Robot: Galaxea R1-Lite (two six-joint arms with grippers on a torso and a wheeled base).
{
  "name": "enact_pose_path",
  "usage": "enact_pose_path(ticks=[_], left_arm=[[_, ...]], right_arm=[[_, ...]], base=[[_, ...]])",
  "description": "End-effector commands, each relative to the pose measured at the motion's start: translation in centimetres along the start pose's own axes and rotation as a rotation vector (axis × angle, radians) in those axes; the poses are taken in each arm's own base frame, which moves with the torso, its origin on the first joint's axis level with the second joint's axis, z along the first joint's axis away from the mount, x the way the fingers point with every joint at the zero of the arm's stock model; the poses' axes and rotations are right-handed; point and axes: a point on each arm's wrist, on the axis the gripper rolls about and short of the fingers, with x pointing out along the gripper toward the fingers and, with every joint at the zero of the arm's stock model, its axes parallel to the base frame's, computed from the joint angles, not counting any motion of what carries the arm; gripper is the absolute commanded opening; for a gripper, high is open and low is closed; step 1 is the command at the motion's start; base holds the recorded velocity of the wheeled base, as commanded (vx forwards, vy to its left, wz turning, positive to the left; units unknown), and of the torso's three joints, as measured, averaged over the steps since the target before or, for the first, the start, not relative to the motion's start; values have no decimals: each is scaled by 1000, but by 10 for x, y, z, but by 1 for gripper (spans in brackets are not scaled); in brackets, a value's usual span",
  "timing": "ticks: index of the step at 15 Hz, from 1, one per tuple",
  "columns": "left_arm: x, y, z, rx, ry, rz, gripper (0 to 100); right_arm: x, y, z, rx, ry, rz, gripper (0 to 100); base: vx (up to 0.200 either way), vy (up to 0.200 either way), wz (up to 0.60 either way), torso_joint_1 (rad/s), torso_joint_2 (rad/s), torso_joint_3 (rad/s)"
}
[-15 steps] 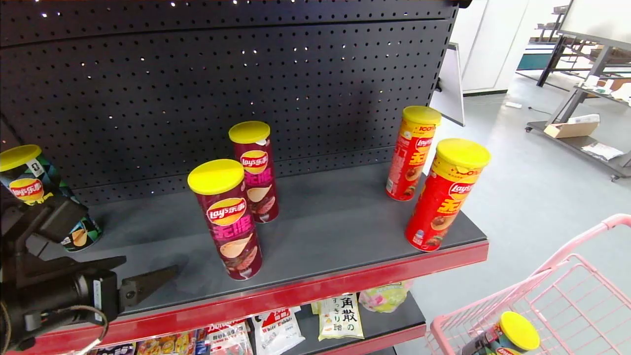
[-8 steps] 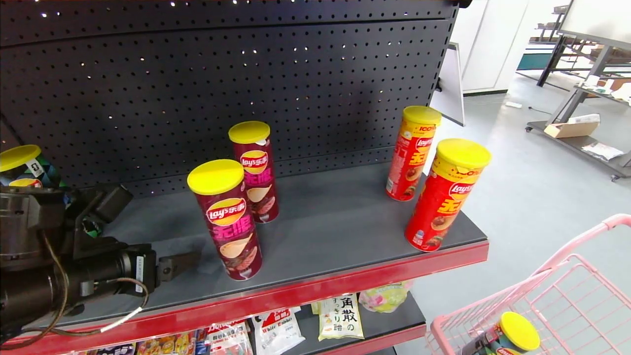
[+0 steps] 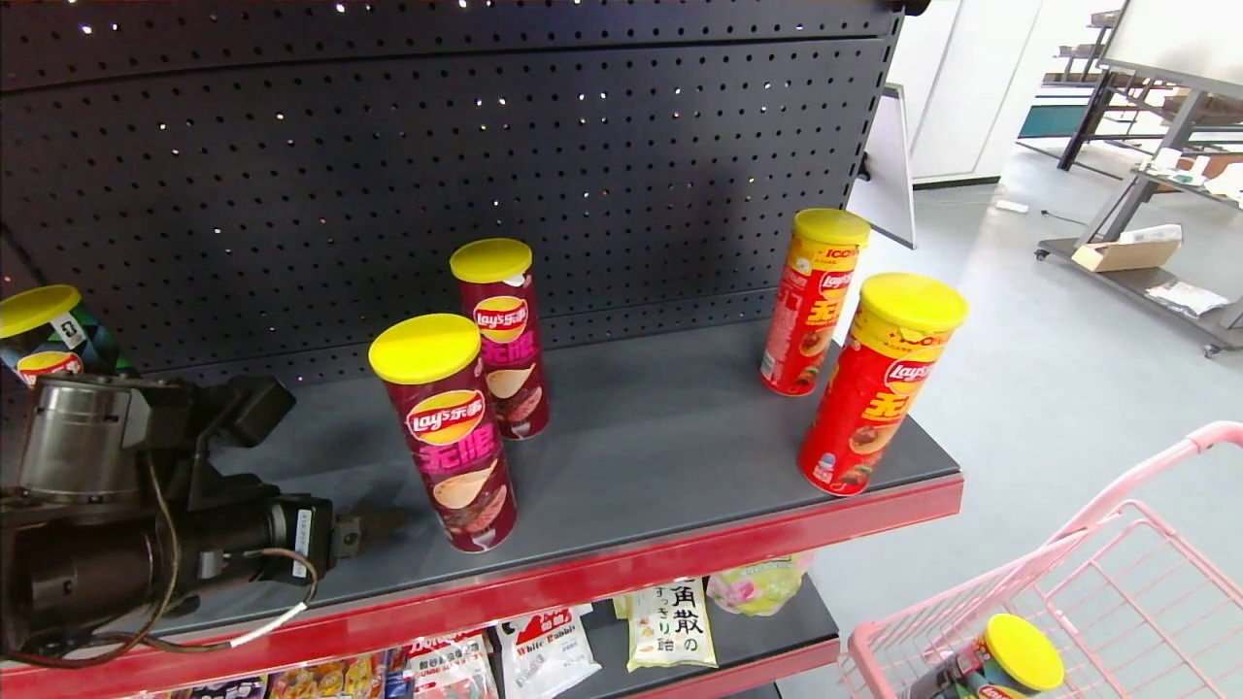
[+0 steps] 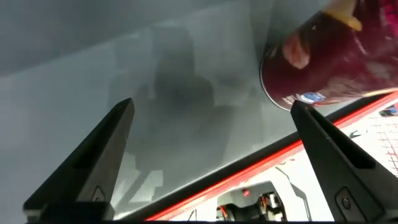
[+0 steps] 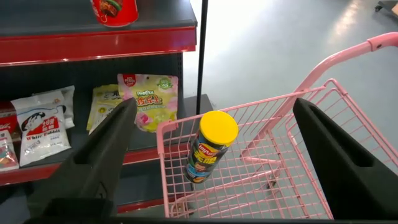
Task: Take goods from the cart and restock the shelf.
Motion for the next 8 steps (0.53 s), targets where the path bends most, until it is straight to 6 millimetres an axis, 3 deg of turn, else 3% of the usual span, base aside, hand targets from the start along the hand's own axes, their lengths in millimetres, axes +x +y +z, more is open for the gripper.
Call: enact_pose_path(ticks=[1,8], left_arm=[[4,0,-1,-1,13,2,100],[21,2,1,21,3,15,100]], right_arm=[[0,0,0,-1,3,1,100],[0,0,0,-1,3,1,100]], base=[[0,0,0,0,0,0],[0,0,0,0,0,0]])
